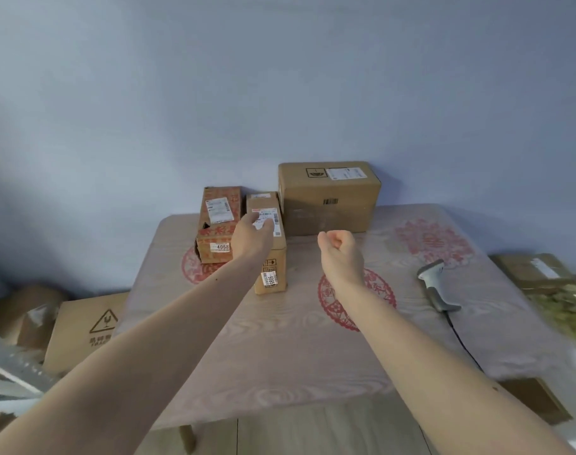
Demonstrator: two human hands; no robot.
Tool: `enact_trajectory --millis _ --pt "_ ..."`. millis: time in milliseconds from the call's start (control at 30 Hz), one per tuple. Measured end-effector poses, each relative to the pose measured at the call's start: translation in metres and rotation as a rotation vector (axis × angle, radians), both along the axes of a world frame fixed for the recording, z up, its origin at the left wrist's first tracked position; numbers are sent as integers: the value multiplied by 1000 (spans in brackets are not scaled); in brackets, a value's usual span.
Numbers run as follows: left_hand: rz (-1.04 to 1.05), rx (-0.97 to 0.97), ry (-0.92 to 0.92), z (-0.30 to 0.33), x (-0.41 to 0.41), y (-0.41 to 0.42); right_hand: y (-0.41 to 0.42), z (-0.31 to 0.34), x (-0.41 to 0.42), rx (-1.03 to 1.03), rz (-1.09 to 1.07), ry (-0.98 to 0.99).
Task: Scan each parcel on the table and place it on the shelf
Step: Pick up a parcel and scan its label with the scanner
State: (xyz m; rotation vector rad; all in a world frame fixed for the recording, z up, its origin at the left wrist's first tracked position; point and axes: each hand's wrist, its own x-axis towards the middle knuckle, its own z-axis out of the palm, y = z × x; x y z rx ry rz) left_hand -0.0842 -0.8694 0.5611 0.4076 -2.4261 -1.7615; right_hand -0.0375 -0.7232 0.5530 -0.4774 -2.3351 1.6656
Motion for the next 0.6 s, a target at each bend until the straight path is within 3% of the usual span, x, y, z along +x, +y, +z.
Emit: enact_trajectory --millis 300,600 --pt "41 -106 -161 -61 -72 -3 7 -46 -92 19 248 -185" --pt "152 47 -327 -108 -111 -4 7 -87 -171 28 608 -354"
